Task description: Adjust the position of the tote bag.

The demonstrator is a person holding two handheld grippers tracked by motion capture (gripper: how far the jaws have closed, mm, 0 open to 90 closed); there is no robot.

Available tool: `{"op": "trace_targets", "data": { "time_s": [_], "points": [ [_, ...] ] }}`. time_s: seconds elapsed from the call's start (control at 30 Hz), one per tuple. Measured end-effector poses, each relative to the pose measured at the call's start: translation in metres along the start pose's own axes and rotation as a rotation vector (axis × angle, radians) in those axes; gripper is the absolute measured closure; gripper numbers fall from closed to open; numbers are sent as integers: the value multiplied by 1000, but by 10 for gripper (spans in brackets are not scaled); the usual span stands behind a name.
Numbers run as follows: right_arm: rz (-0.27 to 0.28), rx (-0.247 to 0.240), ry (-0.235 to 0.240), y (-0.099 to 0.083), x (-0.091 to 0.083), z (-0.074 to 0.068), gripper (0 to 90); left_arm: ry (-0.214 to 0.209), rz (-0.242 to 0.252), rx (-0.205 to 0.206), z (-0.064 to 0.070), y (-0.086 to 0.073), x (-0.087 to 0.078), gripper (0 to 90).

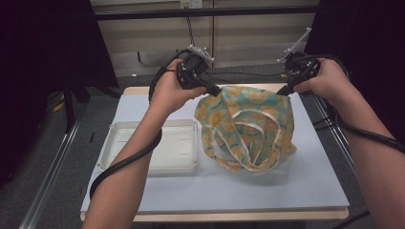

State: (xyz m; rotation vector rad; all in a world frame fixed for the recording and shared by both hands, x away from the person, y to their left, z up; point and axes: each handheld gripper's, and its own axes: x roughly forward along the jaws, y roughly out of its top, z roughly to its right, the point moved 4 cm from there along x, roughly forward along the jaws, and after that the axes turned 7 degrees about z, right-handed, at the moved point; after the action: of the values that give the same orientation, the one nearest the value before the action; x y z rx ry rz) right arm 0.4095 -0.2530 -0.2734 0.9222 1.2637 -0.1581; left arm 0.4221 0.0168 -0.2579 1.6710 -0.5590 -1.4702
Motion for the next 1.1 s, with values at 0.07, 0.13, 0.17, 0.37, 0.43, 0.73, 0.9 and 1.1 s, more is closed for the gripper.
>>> {"op": "trace_targets", "data": {
  "time_s": [0.07, 0.13, 0.17, 0.37, 0.43, 0.73, 0.9, 1.1],
  "points": [
    [-2, 3, -2, 1, -1, 0, 874, 0, -4, -2, -3, 2, 1, 900],
    [-8, 1, -9, 1, 0, 0, 868, 13, -4, -13, -8, 2, 4, 900],
    [-8, -1, -7, 1, 0, -1, 865, 15, -8, -24, -10, 1, 7, 900],
    [-15, -16, -20, 1, -2, -1, 800, 11, -48, -53, -18, -6, 19, 900],
    [-10, -9, -36, 2, -5, 0, 773, 3, -58, -57, -19, -8, 22, 900],
    [20, -16, -29, 8, -18, -7, 695, -1, -72, -68, -16, -11, 28, 900],
    [28, -23, -36, 12, -26, -11, 654, -7, -62, -81, -15, -12, 27, 900],
    [20, -36, -12, 19, -35, -18, 622, -6, -63, -82, -16, -14, 26, 900]
  ]
}}
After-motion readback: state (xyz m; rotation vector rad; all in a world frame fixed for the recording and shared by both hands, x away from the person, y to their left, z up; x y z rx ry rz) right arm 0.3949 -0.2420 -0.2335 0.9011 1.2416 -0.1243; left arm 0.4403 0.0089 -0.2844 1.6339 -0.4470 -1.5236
